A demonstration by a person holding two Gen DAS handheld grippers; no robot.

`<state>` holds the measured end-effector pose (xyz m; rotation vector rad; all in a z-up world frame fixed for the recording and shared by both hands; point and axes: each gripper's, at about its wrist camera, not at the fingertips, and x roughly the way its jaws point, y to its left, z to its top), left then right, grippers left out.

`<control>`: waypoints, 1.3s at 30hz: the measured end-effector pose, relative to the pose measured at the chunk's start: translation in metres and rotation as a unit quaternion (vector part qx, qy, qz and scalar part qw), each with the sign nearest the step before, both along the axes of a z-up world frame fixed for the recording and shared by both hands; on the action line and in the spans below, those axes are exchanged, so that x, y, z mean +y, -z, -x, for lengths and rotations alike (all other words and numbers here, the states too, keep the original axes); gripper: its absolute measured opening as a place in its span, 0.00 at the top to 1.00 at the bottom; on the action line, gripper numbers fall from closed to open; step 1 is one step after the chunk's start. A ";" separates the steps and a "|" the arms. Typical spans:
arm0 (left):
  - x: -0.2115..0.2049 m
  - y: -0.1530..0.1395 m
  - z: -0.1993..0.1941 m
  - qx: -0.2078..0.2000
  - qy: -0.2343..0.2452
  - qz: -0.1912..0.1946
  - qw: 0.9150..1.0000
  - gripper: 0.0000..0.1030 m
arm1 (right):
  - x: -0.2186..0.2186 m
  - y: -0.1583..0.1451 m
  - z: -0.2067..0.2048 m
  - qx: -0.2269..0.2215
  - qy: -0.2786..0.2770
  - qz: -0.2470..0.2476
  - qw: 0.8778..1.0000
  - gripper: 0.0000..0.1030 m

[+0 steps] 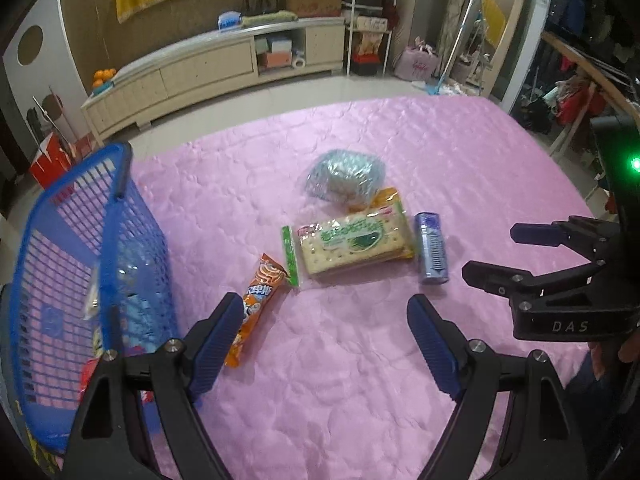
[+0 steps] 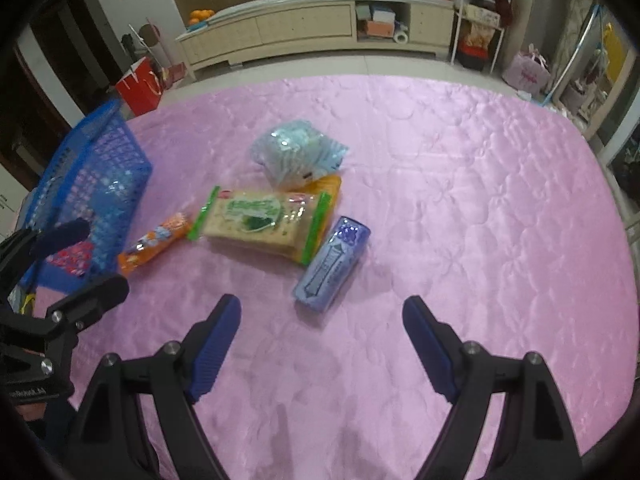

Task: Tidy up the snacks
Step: 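Grasp the green-labelled cracker pack with the left tool while right tool grasps the Doublemint tube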

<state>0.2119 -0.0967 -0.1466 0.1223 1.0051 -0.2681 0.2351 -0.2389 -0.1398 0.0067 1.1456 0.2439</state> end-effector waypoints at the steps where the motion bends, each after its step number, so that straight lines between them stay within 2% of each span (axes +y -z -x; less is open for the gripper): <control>1: 0.001 0.007 -0.005 0.006 -0.004 0.001 1.000 0.20 | 0.001 0.005 -0.005 0.003 0.001 0.003 1.000 0.16; 4: 0.002 0.024 -0.017 0.020 -0.008 0.002 1.000 0.20 | 0.005 0.022 -0.018 0.014 0.006 0.022 1.000 0.16; 7: 0.001 0.037 -0.027 0.023 -0.005 0.004 1.000 0.20 | 0.007 0.037 -0.031 0.028 0.009 0.011 1.000 0.16; 9: 0.000 0.042 -0.032 0.021 -0.001 -0.001 1.000 0.20 | 0.008 0.044 -0.036 0.033 0.013 0.020 0.999 0.17; 12: -0.001 0.046 -0.041 0.020 0.006 0.000 1.000 0.20 | 0.009 0.049 -0.039 0.042 0.007 0.023 0.999 0.30; 16: -0.008 0.052 -0.051 0.019 0.031 0.007 0.999 0.20 | 0.011 0.044 -0.035 0.029 -0.014 0.037 0.999 0.50; 20: -0.019 0.060 -0.057 0.019 0.062 -0.008 0.998 0.20 | -0.008 0.042 -0.032 0.027 -0.018 0.017 0.999 0.59; 24: -0.031 0.068 -0.062 0.016 0.092 -0.025 0.995 0.20 | -0.034 0.038 -0.025 0.008 -0.016 0.026 1.000 0.61; 30: -0.039 0.081 -0.079 0.023 0.114 -0.041 0.992 0.20 | -0.064 0.034 -0.007 0.003 -0.026 0.002 1.000 0.62; 32: -0.041 0.085 -0.081 0.039 0.126 -0.027 0.991 0.20 | -0.067 0.033 -0.006 0.004 -0.036 -0.007 0.999 0.62; 36: -0.052 0.088 -0.082 0.030 0.145 -0.056 0.987 0.20 | -0.060 0.031 -0.011 0.001 -0.055 -0.016 0.998 0.62; 39: -0.063 0.090 -0.088 0.036 0.153 -0.064 0.985 0.20 | -0.051 0.029 -0.015 -0.003 -0.063 -0.022 0.998 0.62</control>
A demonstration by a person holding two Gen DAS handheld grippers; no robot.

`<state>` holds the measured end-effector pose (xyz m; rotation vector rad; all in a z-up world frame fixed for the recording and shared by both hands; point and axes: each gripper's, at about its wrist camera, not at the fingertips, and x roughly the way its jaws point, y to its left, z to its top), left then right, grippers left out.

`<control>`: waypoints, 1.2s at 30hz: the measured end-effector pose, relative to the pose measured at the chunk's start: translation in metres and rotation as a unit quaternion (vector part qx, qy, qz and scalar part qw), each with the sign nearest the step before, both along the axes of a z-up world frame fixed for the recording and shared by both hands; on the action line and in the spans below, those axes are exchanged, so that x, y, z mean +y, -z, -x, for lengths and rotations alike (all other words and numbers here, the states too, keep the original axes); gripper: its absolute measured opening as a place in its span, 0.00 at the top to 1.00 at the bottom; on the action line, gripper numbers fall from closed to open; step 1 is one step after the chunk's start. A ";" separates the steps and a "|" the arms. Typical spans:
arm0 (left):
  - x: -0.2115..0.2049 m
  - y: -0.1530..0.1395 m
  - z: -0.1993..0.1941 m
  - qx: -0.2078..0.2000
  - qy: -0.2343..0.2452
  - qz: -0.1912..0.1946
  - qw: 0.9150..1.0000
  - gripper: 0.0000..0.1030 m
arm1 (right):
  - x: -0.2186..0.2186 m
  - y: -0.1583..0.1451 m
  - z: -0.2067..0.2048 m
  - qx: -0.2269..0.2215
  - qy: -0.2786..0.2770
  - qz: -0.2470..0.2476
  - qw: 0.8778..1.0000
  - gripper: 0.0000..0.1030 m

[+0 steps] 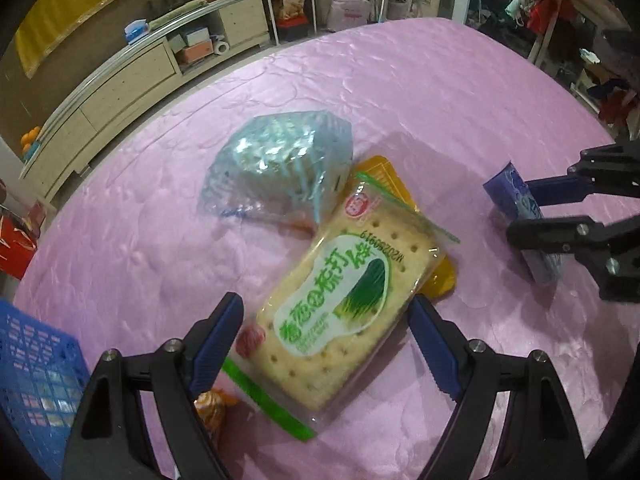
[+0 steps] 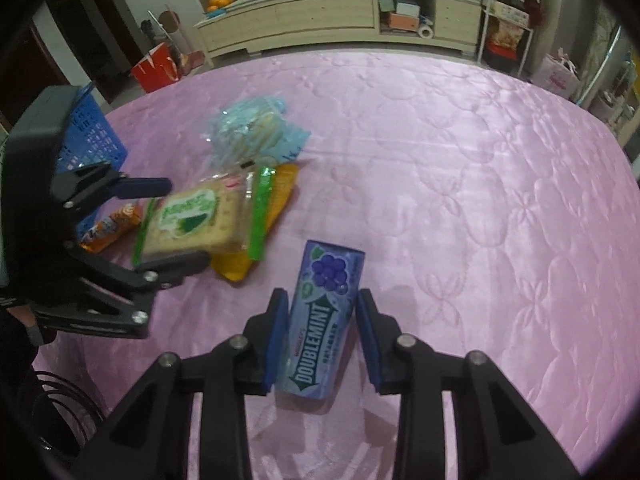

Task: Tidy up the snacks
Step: 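Grasp the green-labelled cracker pack with the left tool while right tool grasps the Doublemint tube, then lift both held snacks and carry them over the blue basket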

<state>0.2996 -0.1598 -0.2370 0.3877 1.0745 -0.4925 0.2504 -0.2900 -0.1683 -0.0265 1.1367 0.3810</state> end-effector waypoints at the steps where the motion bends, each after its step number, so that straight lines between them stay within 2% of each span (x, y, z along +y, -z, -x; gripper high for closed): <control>1: -0.003 0.000 -0.002 0.002 0.004 0.000 1.000 0.20 | 0.001 -0.001 0.000 -0.001 0.000 -0.001 1.000 0.62; 4: -0.013 0.001 -0.008 0.008 0.010 0.001 1.000 0.21 | 0.005 0.001 -0.004 0.001 0.000 0.000 1.000 0.62; 7: -0.018 0.001 -0.008 0.029 0.003 0.017 0.999 0.36 | 0.005 0.002 -0.007 0.004 0.001 -0.002 1.000 0.62; 9: -0.020 0.001 -0.007 0.033 -0.011 0.020 0.999 0.40 | 0.008 0.003 -0.012 0.006 0.003 0.000 1.000 0.62; 16: -0.016 -0.009 0.016 0.019 -0.044 0.021 0.999 0.42 | 0.014 -0.002 -0.009 -0.001 0.003 0.009 1.000 0.63; 20: -0.011 -0.021 0.027 0.011 -0.064 0.034 0.997 0.42 | 0.022 -0.013 0.002 -0.011 0.001 0.006 1.000 0.64; 28: 0.005 -0.057 0.070 -0.011 -0.076 0.046 0.996 0.42 | 0.033 -0.032 0.030 -0.020 -0.004 0.009 1.000 0.66; 36: 0.026 -0.100 0.097 -0.049 -0.101 0.060 0.992 0.42 | 0.056 -0.082 0.058 -0.063 -0.016 0.001 0.998 0.66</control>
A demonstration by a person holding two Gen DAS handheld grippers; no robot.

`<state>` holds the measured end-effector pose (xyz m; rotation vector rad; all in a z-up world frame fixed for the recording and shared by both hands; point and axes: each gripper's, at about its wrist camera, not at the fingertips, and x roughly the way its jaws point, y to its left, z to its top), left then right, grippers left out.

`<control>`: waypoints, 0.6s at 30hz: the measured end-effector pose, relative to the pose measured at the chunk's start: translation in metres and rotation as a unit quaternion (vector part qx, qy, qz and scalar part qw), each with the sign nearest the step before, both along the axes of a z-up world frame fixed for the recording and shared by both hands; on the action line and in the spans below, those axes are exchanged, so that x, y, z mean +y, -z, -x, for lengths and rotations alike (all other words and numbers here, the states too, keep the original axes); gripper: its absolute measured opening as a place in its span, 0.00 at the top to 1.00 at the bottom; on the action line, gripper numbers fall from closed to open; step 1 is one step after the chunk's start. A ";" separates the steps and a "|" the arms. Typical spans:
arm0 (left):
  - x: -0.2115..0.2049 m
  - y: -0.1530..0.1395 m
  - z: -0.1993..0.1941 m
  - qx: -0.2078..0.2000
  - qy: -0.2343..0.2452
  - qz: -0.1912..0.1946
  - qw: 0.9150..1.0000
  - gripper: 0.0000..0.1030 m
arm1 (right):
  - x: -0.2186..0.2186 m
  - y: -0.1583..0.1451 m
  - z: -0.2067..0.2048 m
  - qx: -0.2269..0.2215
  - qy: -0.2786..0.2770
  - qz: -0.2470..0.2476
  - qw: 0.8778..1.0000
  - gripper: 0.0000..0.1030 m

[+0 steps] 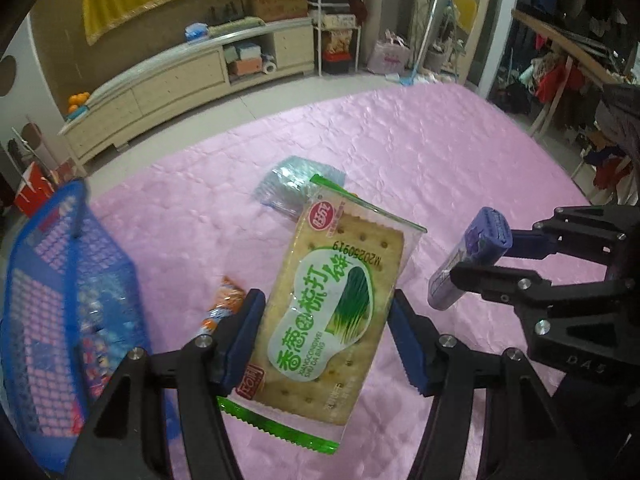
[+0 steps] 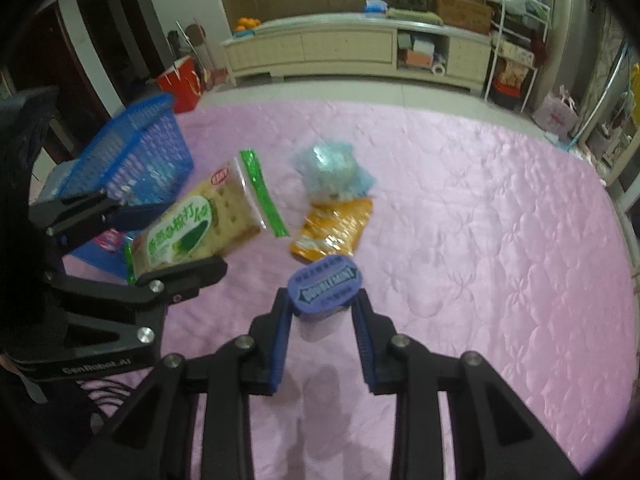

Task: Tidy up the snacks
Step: 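Lift both held snacks and carry them over the blue basket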

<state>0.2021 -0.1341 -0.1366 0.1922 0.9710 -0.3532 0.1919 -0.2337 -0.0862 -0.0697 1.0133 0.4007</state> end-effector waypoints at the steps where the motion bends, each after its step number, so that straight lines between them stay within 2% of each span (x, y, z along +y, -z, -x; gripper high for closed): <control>1: 0.004 -0.005 0.003 -0.005 -0.003 0.002 1.000 0.42 | 0.004 -0.007 0.004 -0.006 -0.003 0.001 1.000 0.66; 12: 0.053 -0.064 0.049 -0.061 -0.030 0.016 0.998 0.42 | 0.057 -0.061 0.039 -0.062 -0.030 0.011 0.998 0.66; 18: 0.093 -0.089 0.067 -0.090 -0.048 0.010 0.995 0.42 | 0.092 -0.085 0.046 -0.077 -0.050 -0.002 0.996 0.66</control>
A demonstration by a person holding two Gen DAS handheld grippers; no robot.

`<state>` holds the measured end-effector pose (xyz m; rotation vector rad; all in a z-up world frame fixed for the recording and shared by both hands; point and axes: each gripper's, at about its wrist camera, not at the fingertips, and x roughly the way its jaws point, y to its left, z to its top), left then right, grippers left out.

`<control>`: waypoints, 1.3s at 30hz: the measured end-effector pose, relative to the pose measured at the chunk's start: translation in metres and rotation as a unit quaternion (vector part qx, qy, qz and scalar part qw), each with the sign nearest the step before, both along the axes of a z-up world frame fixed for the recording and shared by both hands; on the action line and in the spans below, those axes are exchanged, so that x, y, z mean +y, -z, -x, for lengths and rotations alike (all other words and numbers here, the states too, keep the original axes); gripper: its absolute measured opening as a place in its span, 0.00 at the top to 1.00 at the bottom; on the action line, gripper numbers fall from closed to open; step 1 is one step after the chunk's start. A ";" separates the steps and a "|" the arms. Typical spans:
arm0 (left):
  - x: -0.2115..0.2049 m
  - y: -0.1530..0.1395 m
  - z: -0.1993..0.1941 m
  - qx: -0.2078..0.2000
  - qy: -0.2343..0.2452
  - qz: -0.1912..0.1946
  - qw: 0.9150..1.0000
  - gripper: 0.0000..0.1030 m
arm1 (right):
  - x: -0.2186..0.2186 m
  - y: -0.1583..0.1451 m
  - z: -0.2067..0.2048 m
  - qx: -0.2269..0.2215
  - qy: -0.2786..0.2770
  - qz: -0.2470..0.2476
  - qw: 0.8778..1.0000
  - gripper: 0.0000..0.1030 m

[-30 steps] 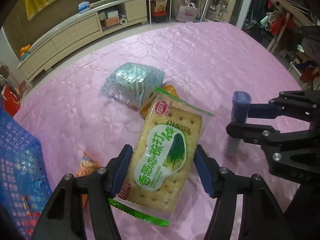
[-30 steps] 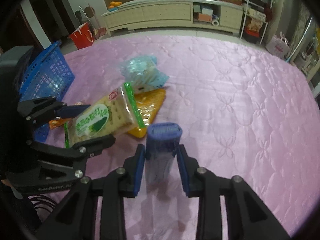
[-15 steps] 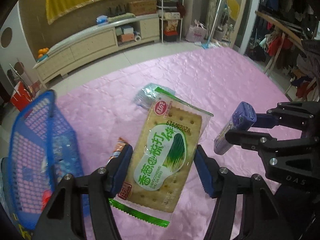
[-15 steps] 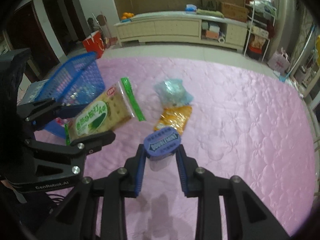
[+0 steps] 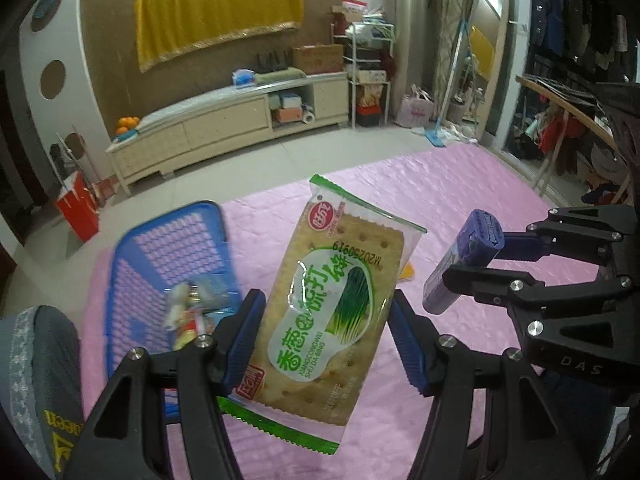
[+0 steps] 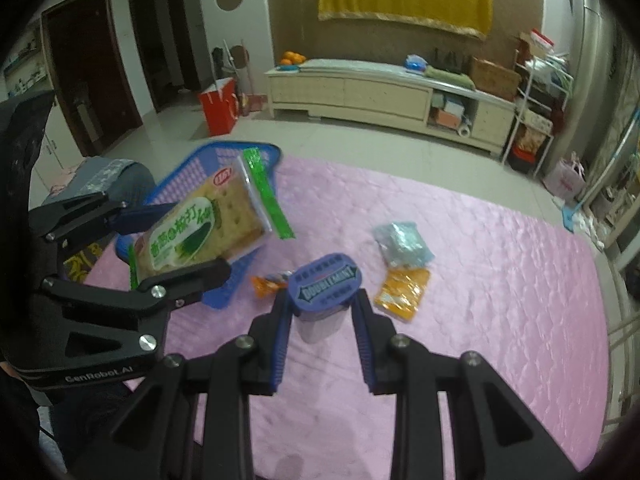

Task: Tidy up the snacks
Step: 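Lift both held snacks and carry them over the blue basket, then open the right tool to drop the Doublemint tube into the basket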

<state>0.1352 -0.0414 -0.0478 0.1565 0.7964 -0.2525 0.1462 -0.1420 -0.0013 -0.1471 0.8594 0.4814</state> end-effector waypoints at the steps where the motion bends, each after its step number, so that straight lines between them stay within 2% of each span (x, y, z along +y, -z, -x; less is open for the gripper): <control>1: 0.005 -0.003 0.001 -0.003 -0.003 -0.002 1.000 0.42 | 0.004 -0.002 0.000 -0.002 -0.002 -0.003 1.000 0.66; 10: 0.062 -0.026 0.005 -0.023 -0.039 -0.017 0.999 0.42 | 0.070 -0.018 -0.011 -0.012 -0.045 0.001 0.999 0.66; 17: 0.106 -0.024 -0.007 -0.022 -0.075 -0.019 0.997 0.42 | 0.112 -0.017 -0.032 -0.011 -0.080 0.012 0.997 0.66; 23: 0.145 -0.016 -0.025 -0.013 -0.109 -0.014 0.994 0.42 | 0.142 0.001 -0.058 0.011 -0.096 0.015 0.995 0.66; 29: 0.171 0.003 -0.049 0.003 -0.132 -0.003 0.991 0.42 | 0.167 0.027 -0.089 0.042 -0.106 0.027 0.993 0.66; 32: 0.179 0.012 -0.056 0.006 -0.139 0.002 0.990 0.42 | 0.176 0.041 -0.104 0.062 -0.110 0.029 0.992 0.66; 39: 0.186 0.032 -0.079 0.027 -0.139 -0.005 0.990 0.42 | 0.197 0.061 -0.124 0.073 -0.117 0.040 0.990 0.66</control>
